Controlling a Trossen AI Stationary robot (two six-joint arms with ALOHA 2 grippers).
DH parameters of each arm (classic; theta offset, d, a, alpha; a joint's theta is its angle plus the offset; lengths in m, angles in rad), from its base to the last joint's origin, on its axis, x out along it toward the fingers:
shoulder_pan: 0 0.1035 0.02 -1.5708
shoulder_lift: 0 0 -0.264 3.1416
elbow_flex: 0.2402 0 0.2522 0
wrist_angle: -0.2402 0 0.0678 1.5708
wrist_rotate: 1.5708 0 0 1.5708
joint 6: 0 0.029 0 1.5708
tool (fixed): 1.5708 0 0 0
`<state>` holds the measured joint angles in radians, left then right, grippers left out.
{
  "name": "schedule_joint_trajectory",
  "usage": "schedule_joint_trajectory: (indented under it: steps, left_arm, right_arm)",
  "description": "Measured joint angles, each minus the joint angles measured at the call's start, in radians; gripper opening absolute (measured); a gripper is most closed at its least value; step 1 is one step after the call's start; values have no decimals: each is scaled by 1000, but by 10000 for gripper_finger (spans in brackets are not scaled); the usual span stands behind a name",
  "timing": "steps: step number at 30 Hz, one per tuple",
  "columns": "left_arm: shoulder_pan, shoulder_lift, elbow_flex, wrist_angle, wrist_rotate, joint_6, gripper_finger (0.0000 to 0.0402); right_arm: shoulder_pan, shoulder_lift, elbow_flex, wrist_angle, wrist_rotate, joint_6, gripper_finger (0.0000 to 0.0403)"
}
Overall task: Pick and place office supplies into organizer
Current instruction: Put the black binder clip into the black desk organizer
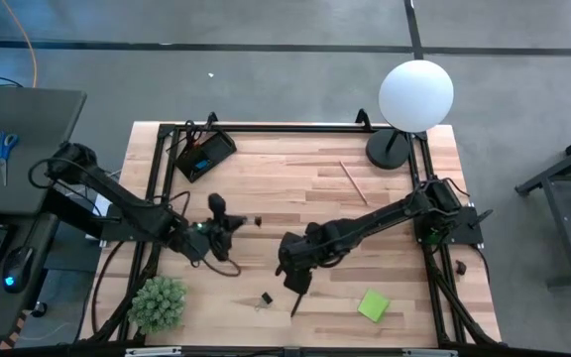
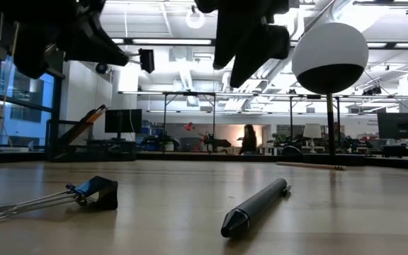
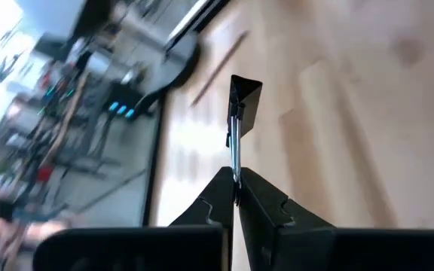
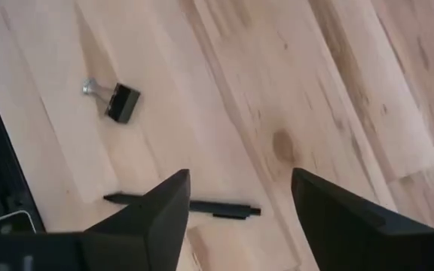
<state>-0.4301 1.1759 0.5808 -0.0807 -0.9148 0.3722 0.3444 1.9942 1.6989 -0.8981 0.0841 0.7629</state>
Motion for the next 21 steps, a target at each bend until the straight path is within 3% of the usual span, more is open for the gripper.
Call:
schedule_joint_trajectory:
  steps: [8, 11, 17, 21]
  left_arm:
    - [48, -105, 7, -333, -140, -311, 0]
    - [122, -128, 46, -520, -90, -511, 0]
    - [307, -132, 173, -917, 129, -841, 0]
    - [409, -141, 201, -1011, 173, -945, 0]
  right_arm:
    - [27, 0, 0, -5, 108, -3, 227]
    - [37, 0, 0, -5, 148, -28, 223]
    - [54, 0, 0, -4, 248, -101, 220]
    - [66, 0, 0, -4, 305, -156, 220]
